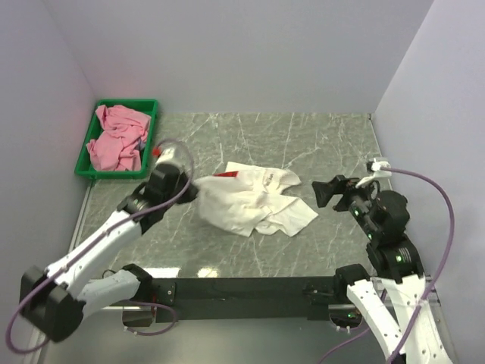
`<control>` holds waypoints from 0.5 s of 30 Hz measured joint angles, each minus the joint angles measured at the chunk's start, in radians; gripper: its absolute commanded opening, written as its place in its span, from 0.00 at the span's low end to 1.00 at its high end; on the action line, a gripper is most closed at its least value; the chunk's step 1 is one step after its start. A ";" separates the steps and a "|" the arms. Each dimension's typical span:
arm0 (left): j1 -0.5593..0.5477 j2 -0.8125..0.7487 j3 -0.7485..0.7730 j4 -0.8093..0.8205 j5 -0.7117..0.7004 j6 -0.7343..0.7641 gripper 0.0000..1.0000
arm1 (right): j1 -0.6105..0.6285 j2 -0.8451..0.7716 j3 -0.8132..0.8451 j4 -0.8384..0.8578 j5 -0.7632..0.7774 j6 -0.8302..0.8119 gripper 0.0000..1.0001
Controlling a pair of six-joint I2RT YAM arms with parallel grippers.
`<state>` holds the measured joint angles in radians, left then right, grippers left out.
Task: Fold and stack the t-shirts
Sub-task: Move the tshirt to the center of the board, then flatten the tshirt out
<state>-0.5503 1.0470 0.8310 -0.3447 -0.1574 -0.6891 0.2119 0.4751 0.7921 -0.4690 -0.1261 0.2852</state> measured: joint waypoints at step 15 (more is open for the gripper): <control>0.067 -0.089 -0.038 -0.064 0.019 0.009 0.88 | 0.152 0.618 0.007 -0.002 -0.063 0.138 0.86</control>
<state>-0.4835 0.9585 0.7933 -0.4084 -0.1383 -0.6804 0.3641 1.0927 0.7994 -0.4709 -0.1886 0.4232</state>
